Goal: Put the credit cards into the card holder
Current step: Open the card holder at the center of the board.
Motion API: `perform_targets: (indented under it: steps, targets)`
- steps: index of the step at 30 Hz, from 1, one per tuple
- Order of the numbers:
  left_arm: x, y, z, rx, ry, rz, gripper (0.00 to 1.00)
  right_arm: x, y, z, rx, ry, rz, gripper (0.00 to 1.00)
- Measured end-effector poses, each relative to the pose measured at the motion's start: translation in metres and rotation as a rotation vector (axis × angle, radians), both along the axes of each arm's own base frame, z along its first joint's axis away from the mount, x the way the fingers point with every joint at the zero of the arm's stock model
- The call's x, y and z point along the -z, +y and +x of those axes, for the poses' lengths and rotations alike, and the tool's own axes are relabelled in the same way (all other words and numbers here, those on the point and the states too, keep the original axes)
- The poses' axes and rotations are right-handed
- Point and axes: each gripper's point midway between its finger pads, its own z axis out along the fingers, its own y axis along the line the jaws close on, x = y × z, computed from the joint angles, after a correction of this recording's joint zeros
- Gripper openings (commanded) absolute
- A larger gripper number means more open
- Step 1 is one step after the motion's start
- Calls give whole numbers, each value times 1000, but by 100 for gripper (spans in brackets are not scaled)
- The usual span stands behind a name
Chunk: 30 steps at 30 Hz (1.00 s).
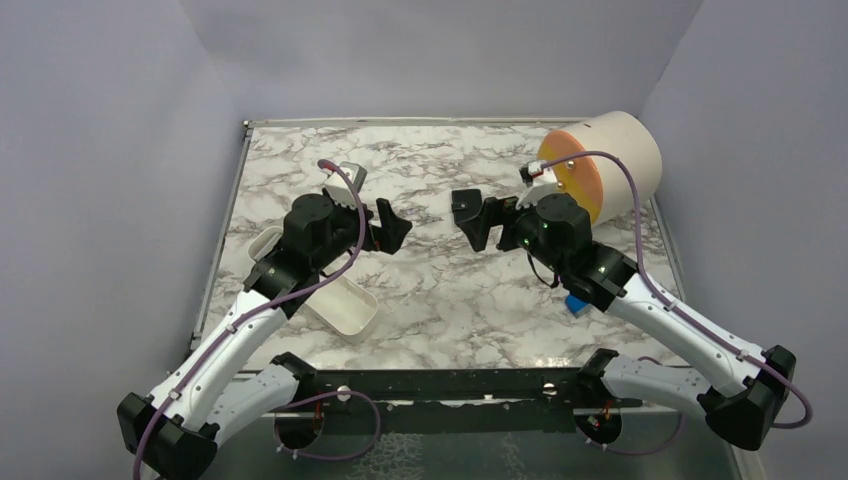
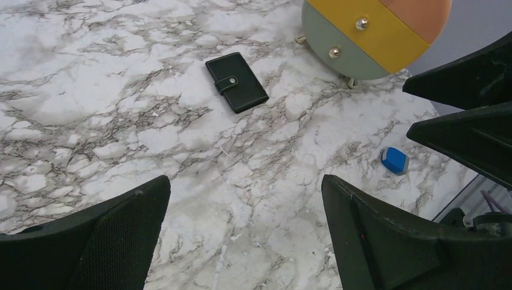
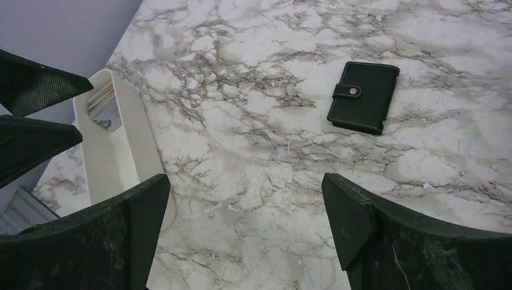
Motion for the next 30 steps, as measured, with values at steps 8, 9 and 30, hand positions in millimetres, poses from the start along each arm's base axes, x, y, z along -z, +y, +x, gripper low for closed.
perform_targets:
  steps: [8,9,30]
  targets:
    - [1,1,-1,3,-9,5,99,5,-1,4,19,5,-15,99]
    - [3,1,-1,4,-8,8,99,8,-1,5,23,11,-23,99]
    - [25,21,-22,25,-98,96,99,147,45,94,74,166,-440,48]
